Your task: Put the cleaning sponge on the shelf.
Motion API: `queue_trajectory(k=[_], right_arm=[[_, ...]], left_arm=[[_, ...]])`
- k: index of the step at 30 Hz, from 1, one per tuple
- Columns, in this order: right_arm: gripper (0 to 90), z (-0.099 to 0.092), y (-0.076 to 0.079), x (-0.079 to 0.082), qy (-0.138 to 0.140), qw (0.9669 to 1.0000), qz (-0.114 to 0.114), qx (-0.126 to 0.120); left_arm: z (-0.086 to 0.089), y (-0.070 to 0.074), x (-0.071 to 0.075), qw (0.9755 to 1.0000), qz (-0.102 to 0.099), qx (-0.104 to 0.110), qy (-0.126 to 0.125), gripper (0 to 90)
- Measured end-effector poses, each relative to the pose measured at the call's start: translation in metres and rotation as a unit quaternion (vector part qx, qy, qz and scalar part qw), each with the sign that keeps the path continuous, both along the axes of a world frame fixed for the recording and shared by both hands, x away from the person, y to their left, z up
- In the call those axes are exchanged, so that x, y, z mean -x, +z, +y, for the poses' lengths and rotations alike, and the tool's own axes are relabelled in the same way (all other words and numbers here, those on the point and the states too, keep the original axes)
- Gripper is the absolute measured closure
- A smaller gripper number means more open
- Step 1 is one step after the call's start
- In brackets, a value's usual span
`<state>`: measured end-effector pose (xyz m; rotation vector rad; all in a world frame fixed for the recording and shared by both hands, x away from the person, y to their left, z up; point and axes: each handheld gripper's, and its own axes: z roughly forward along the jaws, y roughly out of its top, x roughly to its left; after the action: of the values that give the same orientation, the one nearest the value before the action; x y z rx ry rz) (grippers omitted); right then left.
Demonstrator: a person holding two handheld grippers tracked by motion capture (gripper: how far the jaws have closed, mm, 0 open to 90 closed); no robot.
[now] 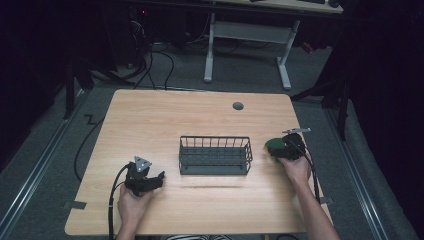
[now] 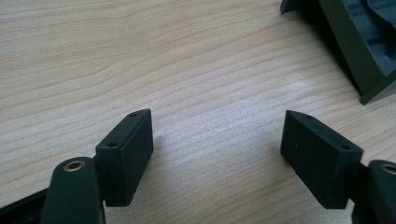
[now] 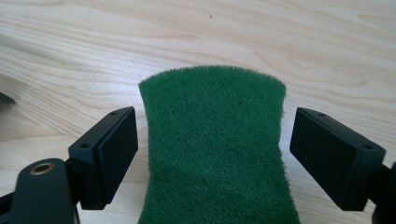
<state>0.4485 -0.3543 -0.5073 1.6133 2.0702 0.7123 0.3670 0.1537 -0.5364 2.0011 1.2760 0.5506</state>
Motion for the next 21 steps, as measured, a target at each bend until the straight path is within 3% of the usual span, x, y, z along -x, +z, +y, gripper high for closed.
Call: queue_trajectory(k=[6, 15, 21], right_arm=[[26.2, 0.0007, -0.0071, -0.0019, 0.004, 0.9999, 0.014, 0.004], [28.7, 0.0003, -0.0059, -0.0004, 0.005, 0.9999, 0.012, 0.011], [29.1, -0.0008, -0.0023, 0.0022, 0.005, 1.0000, 0.008, -0.004]], left_arm=[[0.0000, 0.0000, 0.0000, 1.0000, 0.000, 0.000, 0.000, 25.8], [0.0001, 0.0000, 0.0000, 1.0000, 0.000, 0.001, 0.000, 25.9], [0.0002, 0.0000, 0.0000, 1.0000, 0.000, 0.001, 0.000, 25.9]])
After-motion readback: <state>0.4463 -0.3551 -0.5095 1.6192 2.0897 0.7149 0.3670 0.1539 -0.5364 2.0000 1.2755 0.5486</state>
